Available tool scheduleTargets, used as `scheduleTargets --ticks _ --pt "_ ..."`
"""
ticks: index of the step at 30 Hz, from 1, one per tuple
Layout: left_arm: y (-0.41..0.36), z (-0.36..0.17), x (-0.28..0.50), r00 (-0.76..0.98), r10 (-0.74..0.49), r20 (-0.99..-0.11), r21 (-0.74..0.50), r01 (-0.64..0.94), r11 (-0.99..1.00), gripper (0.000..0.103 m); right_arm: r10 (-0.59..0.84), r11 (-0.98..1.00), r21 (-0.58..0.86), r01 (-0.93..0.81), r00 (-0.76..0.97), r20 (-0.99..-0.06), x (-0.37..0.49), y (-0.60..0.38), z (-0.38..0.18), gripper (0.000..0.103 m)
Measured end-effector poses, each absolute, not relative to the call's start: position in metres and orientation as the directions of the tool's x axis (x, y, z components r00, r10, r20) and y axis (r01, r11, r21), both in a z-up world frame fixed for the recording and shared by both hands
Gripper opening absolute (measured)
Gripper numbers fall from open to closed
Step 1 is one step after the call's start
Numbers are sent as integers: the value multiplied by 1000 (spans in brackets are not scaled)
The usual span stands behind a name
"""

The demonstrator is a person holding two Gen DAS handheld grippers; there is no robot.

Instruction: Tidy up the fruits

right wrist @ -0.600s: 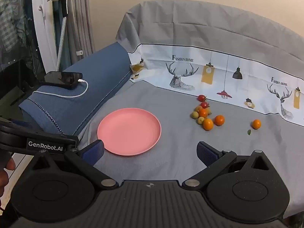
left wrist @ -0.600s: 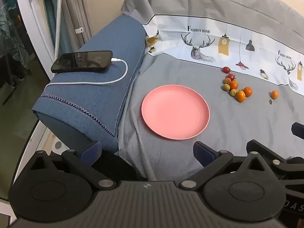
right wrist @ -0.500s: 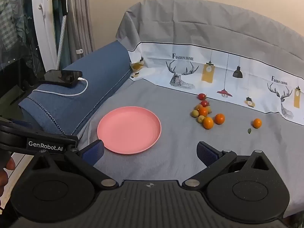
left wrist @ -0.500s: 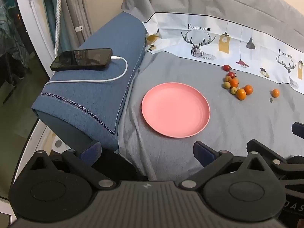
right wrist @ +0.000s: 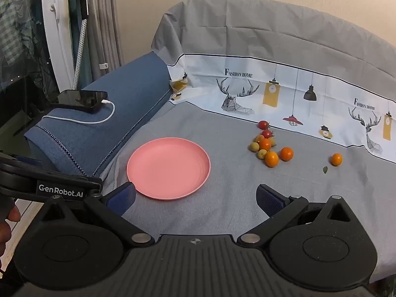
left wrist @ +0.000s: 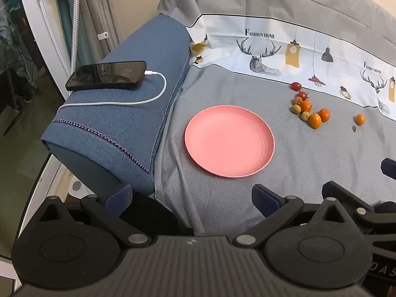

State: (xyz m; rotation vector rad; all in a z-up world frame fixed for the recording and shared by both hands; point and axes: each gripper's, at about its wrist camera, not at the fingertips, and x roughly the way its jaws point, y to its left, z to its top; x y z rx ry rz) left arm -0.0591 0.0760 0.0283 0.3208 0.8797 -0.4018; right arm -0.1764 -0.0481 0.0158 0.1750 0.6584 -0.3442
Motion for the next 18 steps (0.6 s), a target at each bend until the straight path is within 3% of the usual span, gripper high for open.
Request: scheduleTargets --ticks 14,18 --pt "73 25 -57 562 -187 -806 121 464 877 103 -213 929 89 360 715 -666 -176 -54 13 103" --pt "70 23 -57 559 -172 -811 134 464 876 103 -246 930 64 363 740 -627 -175 -54 7 103"
